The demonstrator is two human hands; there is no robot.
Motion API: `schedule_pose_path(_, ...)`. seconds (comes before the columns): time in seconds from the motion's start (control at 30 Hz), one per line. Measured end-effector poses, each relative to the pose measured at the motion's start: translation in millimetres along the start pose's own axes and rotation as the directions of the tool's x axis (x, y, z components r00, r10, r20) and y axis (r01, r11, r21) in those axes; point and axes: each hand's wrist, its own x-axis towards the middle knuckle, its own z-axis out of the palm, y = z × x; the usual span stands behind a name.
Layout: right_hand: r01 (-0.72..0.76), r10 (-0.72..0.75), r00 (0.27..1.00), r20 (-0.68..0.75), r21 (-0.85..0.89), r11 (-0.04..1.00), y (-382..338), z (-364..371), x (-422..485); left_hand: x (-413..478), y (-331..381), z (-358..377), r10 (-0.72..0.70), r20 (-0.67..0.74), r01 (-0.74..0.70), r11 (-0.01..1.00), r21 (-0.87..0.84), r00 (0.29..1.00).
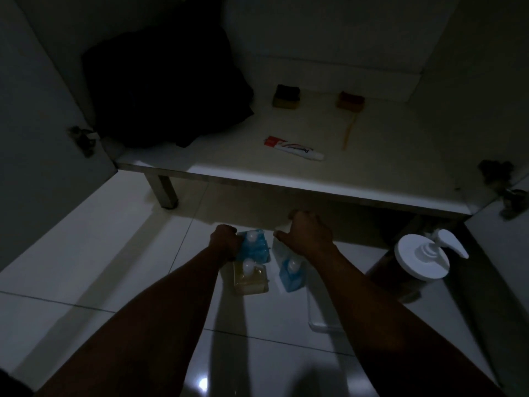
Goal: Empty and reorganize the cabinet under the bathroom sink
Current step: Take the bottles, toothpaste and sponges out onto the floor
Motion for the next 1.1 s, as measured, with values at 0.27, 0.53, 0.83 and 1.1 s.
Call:
schedule_pose_path(0.27, 0.028, -0.018, 0.993, -0.118, 0.082, 0.996, -4.4, -34.0, -24.9, -25.9, 16.2, -13.8, 0.236, -0.166, -0.216, 0.967, 0.132, 0.957)
schedule_pose_path(0.53, 0.084, -0.046, 0.943, -0.328, 0.103, 0.991, -7.2, -85.9, -30.3, -65.3, 69.9, -10.2, 0.583, -0.189, -0.481, 0.781, 0.399, 0.79)
schedule_pose_path(0.83, 0.028, 0.02, 0.954, -0.298, 0.156, 0.987, 30.7, -121.2, 24.1, -49.1, 147.7, -18.0, 0.653, -0.147, -0.551, 0.722, 0.419, 0.743)
schedule_pose_path(1.1, -0.045, 0.053, 0.978, -0.2, 0.048, 0.998, 61.0, -119.4, 93.3, -6.7, 200.9, -16.0, 0.628, 0.045, -0.446, 0.498, 0.744, 0.777)
